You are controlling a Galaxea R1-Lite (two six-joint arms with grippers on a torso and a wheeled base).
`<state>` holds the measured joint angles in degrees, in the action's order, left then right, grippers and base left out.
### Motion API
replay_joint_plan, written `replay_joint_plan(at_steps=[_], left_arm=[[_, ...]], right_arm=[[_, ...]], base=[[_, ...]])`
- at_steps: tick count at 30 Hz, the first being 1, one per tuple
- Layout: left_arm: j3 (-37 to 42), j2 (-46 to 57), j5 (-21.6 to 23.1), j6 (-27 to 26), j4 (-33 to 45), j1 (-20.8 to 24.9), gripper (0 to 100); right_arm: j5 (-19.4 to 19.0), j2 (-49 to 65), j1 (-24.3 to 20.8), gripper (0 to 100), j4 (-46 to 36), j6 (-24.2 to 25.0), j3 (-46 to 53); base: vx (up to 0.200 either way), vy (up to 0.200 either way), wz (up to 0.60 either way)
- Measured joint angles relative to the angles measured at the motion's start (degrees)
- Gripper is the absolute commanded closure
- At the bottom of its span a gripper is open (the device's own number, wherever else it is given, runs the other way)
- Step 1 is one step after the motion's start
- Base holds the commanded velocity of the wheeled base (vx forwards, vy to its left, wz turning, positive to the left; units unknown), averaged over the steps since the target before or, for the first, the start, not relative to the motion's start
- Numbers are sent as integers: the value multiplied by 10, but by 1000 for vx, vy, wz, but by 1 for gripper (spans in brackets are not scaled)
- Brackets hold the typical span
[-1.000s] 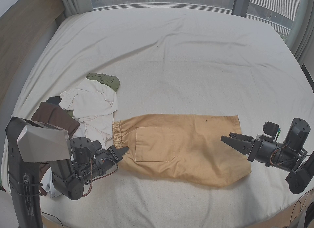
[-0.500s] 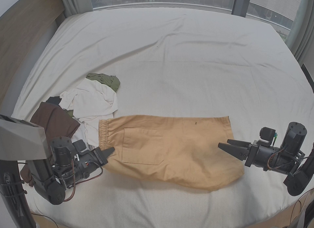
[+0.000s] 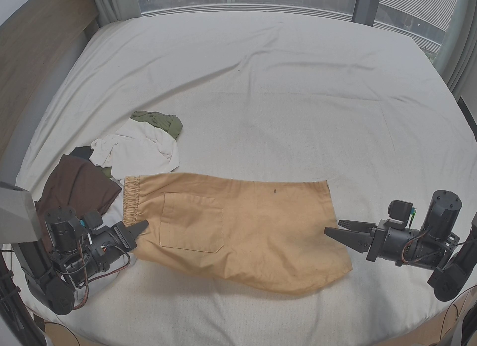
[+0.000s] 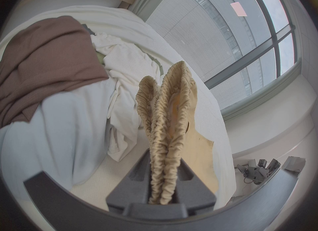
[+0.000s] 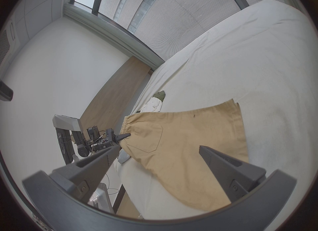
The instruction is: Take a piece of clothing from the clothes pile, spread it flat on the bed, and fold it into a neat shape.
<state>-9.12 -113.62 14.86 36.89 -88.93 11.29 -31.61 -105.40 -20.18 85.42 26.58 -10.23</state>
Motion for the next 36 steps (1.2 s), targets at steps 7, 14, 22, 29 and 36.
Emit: replay_joint_plan(at_steps=[7,14,22,29,36], left_arm=[[-13,19,-6,-5,1,55,100],[-55,24,-9,-5,2,114,100],[-108,10,-11,-5,2,189,100],[-162,-21,-25,-4,3,246,100],[-213,-67,-42,-3,3,285,100]], right_arm=[[-1,15,-9,0,12,2,3],[-1,27,-6,0,16,2,0],[-1,39,-3,0,16,3,-7],[0,56,0,0,12,5,-21],[0,66,10,0,14,6,-30]], base=[[0,0,0],[0,0,0],[0,0,0],[0,0,0],[0,0,0]])
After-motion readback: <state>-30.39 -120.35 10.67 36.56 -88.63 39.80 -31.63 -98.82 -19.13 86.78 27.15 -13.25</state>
